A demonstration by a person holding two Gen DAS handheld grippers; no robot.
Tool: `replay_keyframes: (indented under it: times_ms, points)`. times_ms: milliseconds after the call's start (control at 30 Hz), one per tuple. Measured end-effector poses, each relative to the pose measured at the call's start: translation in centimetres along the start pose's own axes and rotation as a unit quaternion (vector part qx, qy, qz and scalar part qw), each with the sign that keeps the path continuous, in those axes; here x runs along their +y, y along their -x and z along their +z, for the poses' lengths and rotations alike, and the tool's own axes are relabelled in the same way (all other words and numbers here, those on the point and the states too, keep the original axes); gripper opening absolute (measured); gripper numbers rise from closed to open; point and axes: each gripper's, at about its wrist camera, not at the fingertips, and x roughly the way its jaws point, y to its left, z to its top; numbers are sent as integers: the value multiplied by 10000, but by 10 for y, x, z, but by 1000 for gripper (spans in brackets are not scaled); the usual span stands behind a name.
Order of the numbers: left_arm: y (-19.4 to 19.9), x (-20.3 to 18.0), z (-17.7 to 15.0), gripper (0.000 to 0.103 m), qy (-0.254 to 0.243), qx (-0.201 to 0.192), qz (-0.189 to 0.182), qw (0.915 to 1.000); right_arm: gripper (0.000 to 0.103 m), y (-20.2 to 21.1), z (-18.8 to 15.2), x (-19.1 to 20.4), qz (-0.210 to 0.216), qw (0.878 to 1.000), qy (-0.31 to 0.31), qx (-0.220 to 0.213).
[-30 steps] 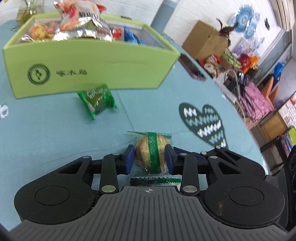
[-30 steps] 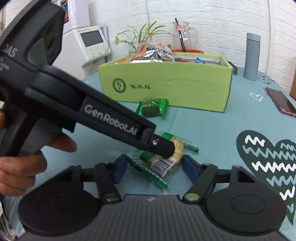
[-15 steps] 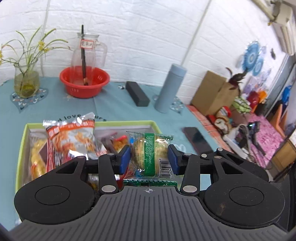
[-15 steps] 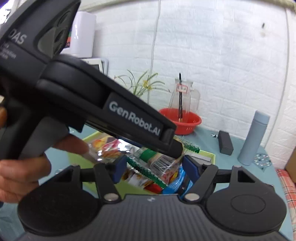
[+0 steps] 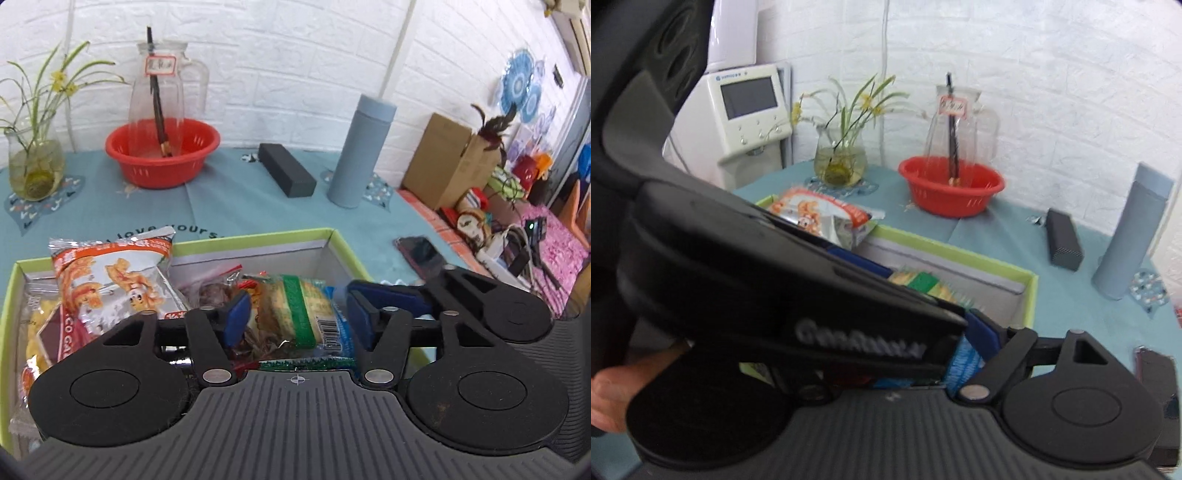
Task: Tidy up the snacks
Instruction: 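Carry the cookie packet into the green box and release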
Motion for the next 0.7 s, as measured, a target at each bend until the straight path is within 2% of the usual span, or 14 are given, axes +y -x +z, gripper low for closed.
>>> replay_keyframes:
  times_ms: [67,233,333,433,567,700]
  points:
    - [15,-3,0,54,17,-172,-37,9998,94,18,-5,-1,-127,9996,20,-235]
    - [52,-16,-9,56,19,-371,-199,9991,95,70,-17,2,-150,9963,-284,-801]
    - [69,-23,-20,57,-40,-424,-208,9989,94,93,-29,13,-85,9946,-369,-967]
    - [82,-28,-31,60,-50,-433,-227,9988,94,104,-46,27,5,9956,-397,-847]
    - [97,-25,-56,67,2,-405,-160,9991,94,97,-74,44,225,9975,-523,-427]
    - [107,3,-95,71,540,-324,-23,9980,94,89,-97,57,388,9969,-683,-85]
